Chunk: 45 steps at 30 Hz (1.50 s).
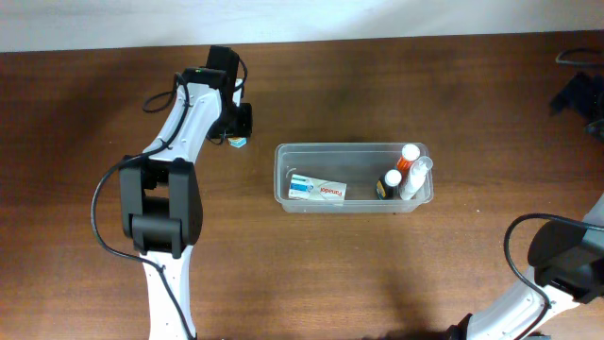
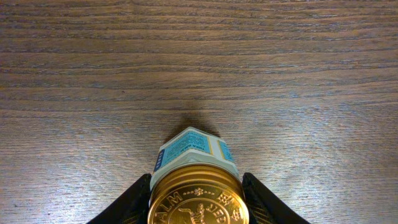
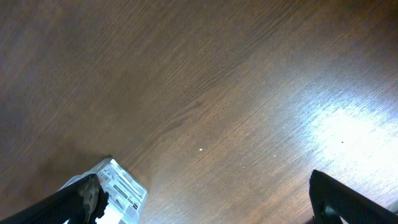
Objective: Pack container
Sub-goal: 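Lift the amber jar and carry it right over the container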
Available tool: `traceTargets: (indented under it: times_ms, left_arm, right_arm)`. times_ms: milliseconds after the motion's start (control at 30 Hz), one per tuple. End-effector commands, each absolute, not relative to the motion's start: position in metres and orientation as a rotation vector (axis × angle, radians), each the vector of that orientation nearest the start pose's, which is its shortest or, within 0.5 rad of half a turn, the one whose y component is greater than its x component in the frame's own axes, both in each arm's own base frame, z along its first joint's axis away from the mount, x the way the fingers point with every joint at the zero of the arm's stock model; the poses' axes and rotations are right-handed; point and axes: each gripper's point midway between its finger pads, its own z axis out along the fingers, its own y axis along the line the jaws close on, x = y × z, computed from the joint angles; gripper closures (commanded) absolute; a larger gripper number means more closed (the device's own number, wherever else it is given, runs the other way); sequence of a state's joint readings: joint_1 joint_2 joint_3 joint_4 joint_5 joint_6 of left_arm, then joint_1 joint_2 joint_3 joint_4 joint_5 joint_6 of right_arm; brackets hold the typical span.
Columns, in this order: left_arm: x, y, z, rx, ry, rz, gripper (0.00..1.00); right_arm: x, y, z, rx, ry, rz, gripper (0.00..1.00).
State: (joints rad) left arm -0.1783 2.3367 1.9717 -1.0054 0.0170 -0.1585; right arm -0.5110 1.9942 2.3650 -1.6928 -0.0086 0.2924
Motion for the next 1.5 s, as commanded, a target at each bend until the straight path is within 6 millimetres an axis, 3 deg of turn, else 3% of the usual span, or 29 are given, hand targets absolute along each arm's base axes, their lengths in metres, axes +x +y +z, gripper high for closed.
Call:
traceTargets:
  times_ms: [0, 500, 733, 933, 1133, 1467]
  left_arm:
    - [0.493, -0.088, 0.026, 0.024, 2.955, -0.051, 0.56]
    - [0.493, -0.088, 0.028, 0.058, 2.956, -0.048, 0.62]
    - [0.496, -0.089, 0.042, 0.085, 2.946, -0.047, 0.62]
    - [0.498, -0.089, 0.074, 0.090, 2.940, -0.048, 0.62]
    - [0.490, -0.090, 0.121, 0.129, 2.944, -0.060, 0.62]
    - [0.461, -0.135, 0.198, 0.346, 2.877, -0.417, 0.67]
  right_arm:
    - [0.343, -0.190, 0.263, 1.144, 2.656, -0.021, 0.02]
    - [0.343, -0.190, 0.263, 1.144, 2.656, -0.021, 0.02]
    - [0.343, -0.190, 0.263, 1.145, 2.656, -0.021, 0.02]
    - [0.343, -0.190, 0.263, 1.144, 2.656, -0.021, 0.02]
    - [0.343, -0.190, 0.263, 1.144, 2.656, -0.021, 0.02]
    - [0.343, -0.190, 0.263, 1.144, 2.656, -0.021, 0.02]
